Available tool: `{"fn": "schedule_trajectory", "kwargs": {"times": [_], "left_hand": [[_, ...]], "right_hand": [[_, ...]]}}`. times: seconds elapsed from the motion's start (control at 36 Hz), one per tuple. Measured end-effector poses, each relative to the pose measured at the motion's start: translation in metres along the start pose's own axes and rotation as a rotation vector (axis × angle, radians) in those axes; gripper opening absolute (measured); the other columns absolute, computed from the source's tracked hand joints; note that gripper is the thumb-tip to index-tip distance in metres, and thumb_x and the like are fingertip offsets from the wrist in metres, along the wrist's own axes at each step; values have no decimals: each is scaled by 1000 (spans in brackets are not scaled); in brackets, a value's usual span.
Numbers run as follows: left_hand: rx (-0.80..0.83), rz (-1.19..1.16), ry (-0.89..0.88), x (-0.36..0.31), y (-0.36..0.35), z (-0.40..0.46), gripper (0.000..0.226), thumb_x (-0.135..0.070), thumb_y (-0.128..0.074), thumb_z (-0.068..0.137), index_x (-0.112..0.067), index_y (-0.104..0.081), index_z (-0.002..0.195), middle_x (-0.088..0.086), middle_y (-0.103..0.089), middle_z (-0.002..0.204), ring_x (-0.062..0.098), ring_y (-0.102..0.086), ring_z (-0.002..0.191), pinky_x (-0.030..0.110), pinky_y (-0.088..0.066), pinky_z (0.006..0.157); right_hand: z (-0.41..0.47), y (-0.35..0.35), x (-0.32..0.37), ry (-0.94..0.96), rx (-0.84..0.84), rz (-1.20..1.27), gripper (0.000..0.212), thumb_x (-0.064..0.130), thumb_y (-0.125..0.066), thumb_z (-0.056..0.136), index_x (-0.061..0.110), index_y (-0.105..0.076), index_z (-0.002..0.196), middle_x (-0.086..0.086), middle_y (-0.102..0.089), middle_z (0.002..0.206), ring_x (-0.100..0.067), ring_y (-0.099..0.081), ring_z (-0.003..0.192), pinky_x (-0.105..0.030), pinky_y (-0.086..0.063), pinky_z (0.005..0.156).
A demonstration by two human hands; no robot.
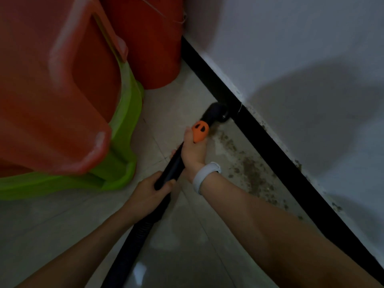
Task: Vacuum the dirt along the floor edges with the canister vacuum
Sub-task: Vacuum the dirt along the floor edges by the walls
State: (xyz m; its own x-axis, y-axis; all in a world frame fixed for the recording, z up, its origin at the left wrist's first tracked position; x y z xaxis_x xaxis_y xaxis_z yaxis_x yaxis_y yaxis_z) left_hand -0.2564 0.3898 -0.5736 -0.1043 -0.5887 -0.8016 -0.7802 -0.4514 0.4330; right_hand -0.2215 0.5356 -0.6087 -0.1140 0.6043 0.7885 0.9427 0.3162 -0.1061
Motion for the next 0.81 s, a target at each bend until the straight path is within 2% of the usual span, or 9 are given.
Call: {"fn": "schedule_trajectory", "kwargs": {"times": [0.08,0.19,0.28,0.36,0.42,0.5,0.61,0.72,0.81], "left_hand": [[-70,7,12,4,22,6,18,-25,-58,94,-10,-60,85,2,-62,71,-1,-56,56,12,-40,50],[-125,-36,51,11,39,17,27,-31,-57,94,-5,-64,95,10,-67,81,16,-61,69,22,-45,59],[-138,-63,63,10,42,27,28,-30,-58,93,-3,-64,90,7,-65,76,8,-59,61,14,-43,51],[-148,-87,81,6,42,36,26,-30,-58,93,-11,-61,77,1,-61,68,-2,-56,49,10,-40,45],[-130,-92,94,4,37,41,25,-33,-58,93,-15,-59,75,0,-62,69,5,-58,56,16,-43,49],[-131,-90,103,4,35,44,24,-34,-59,92,-18,-59,74,0,-62,70,11,-58,61,21,-43,53],[-99,-94,93,5,33,41,24,-30,-58,93,-15,-59,74,-2,-61,66,-4,-56,47,11,-41,46],[-73,-74,97,14,36,26,24,-29,-59,92,-8,-62,81,2,-63,66,4,-59,52,13,-43,46],[-86,-9,93,21,41,12,24,-27,-59,93,-4,-63,87,4,-65,70,-1,-58,50,11,-41,46]], "right_hand": [[1,-35,5,22,54,-69,54,45,-59,87,8,-47,125,-11,-60,92,-41,-65,92,-57,-54,85],[12,-65,3,-11,113,-112,74,60,-57,74,8,-50,126,-17,-64,101,-38,-65,91,-52,-54,87],[29,-69,3,-11,120,-159,60,50,-55,90,4,-49,128,-14,-61,104,-28,-61,87,-42,-52,88],[42,-68,4,-33,111,-167,48,54,-56,86,8,-54,101,-19,-65,97,-40,-66,92,-55,-54,87],[46,-67,7,-37,119,-165,38,50,-55,90,13,-51,80,-14,-63,83,-43,-66,93,-56,-54,86],[50,-60,13,-19,107,-171,37,46,-53,94,16,-49,72,-13,-60,79,-43,-65,94,-57,-53,87],[42,-59,5,-35,99,-154,40,51,-55,90,14,-52,74,-13,-61,78,-41,-66,88,-58,-53,87],[30,-59,-9,-25,98,-83,55,59,-53,74,13,-54,103,-7,-60,82,-36,-65,90,-56,-52,91],[15,-60,-22,-31,104,-54,57,62,-51,69,15,-51,102,-9,-60,85,-38,-66,91,-57,-53,89]]}}
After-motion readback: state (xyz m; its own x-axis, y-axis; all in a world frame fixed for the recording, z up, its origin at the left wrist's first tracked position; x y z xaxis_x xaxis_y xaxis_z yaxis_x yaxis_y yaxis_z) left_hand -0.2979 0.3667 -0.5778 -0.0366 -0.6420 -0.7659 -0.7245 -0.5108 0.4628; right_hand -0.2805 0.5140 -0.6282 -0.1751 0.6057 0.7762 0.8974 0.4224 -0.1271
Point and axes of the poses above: each hand's wrist, its own z-axis towards the middle knuckle, its own y-axis out of the back of the hand, x = y × z, the point moved 9 cm from there along z, towards the middle knuckle
